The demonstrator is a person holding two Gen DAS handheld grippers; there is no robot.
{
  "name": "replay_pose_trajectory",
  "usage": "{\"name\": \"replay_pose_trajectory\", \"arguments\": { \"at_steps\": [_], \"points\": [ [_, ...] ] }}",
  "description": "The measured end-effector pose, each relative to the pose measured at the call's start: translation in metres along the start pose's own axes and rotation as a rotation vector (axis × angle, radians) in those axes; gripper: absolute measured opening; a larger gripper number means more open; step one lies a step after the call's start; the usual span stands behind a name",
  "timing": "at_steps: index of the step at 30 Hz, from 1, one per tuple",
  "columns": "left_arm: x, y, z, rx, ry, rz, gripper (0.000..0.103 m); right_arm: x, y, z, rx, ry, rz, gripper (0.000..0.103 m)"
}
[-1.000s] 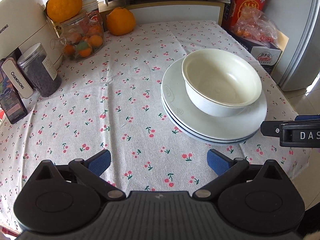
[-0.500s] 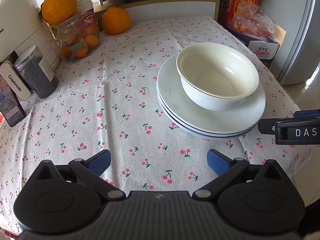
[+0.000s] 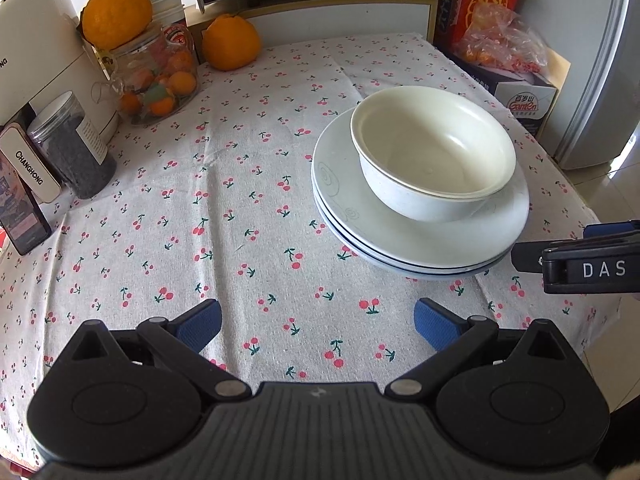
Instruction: Organize plates and bowls
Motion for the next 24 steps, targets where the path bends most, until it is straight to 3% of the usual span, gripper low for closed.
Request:
{"name": "replay_pose_trajectory", "arguments": {
  "at_steps": [24],
  "points": [
    [0.0002,-0.0005,0.0007,-0.006,0.003,0.004,0.103,-0.0025,0.0009,-0.0026,-0.002,0.006,0.007,0.088]
  ]
}}
Point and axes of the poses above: each gripper's, at about its wrist camera, not at the fingertips, and z roughly against the way its jaws point, y to its left, x to its top, the point moved 3 cm from there along -z, roughly the way its jaws point, and after that the axes turned 2 degrees about x, right-handed, at the moved point
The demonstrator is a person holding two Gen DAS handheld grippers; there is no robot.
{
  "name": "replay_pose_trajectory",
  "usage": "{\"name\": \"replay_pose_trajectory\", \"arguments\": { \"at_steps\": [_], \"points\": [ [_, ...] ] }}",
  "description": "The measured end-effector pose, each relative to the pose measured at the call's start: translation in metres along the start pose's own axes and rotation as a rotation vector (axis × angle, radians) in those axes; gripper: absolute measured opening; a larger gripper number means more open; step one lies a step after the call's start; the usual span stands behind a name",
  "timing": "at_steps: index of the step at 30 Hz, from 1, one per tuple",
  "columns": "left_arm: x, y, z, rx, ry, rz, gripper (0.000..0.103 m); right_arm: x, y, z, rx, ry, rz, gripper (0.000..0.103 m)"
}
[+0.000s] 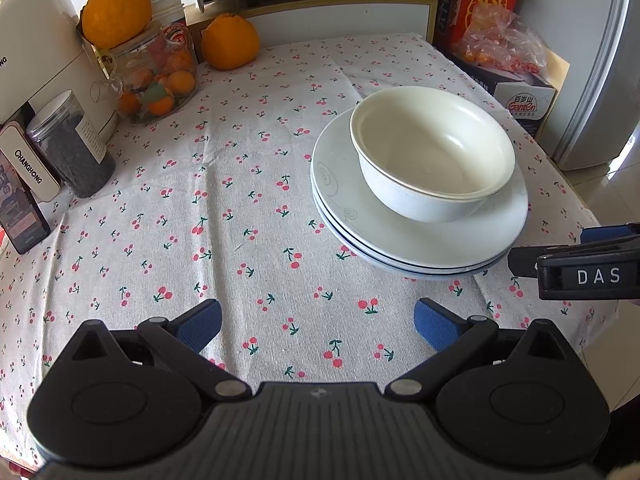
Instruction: Organize plates and bowls
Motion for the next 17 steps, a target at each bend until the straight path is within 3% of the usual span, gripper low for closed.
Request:
{"name": "replay_pose_trajectory", "arguments": {
  "at_steps": [17],
  "points": [
    [-0.001,0.0004,-0.002,-0.009,0.004,-0.007,0.103,-0.0002,0.002,-0.0009,0.0,0.006,0.01,0.088]
  ]
}}
Point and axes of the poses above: each gripper's, at about its wrist camera, not at the fingertips, and z roughly against the way its jaws point, y to its left, x to its top, the point moved 3 cm from there along -z, roughly the way its jaws point, and after that the axes turned 2 degrees about x, right-handed, at the moved point
